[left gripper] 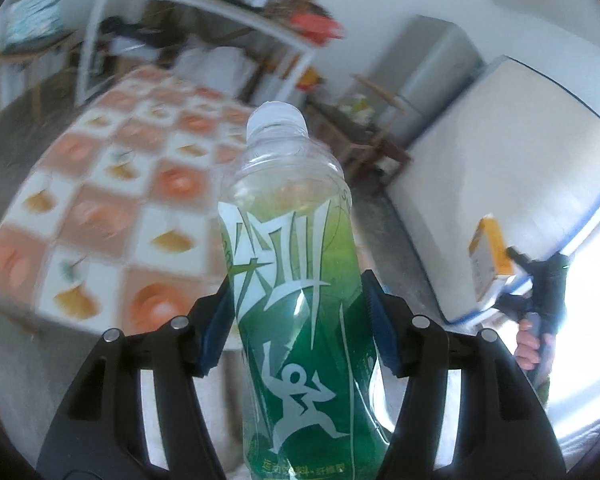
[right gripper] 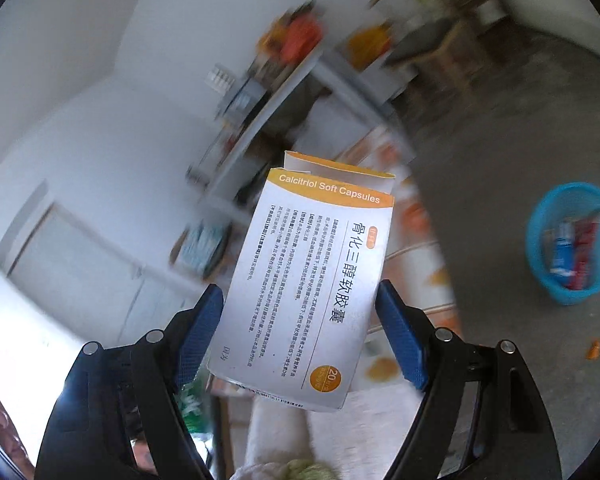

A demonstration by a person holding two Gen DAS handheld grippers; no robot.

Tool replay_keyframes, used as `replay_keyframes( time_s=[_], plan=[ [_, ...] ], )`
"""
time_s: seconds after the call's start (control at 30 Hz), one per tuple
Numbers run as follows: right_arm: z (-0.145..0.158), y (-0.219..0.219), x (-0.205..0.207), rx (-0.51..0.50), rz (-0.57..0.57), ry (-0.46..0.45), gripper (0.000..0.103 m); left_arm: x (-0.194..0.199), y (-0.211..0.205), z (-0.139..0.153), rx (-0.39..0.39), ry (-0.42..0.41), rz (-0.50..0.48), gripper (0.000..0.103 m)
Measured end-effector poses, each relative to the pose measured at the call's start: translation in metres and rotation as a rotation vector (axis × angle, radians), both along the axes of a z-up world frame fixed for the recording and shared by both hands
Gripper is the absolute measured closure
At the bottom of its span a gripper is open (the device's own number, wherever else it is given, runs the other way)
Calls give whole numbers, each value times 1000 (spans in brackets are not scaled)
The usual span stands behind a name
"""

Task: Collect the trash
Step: 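Carry the green bottle and capsule card over the blue wastebasket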

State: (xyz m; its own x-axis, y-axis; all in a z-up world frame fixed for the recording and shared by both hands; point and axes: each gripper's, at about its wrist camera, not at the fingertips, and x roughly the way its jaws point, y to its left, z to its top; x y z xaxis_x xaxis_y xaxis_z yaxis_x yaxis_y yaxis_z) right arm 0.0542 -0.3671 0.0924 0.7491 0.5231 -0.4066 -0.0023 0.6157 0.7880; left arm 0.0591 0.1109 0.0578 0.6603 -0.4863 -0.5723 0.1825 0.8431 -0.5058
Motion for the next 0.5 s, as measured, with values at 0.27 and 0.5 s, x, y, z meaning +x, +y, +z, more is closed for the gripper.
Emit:
replay_keyframes(
  time_s=[0.27, 0.5],
  plan=[
    [-62, -90, -60, 67, -252, 111, 27, 60, -142, 26, -59, 10, -395, 45],
    [-148, -136, -62, 205, -342, 226, 27, 116, -283, -6, -40, 166, -647, 45]
  ],
)
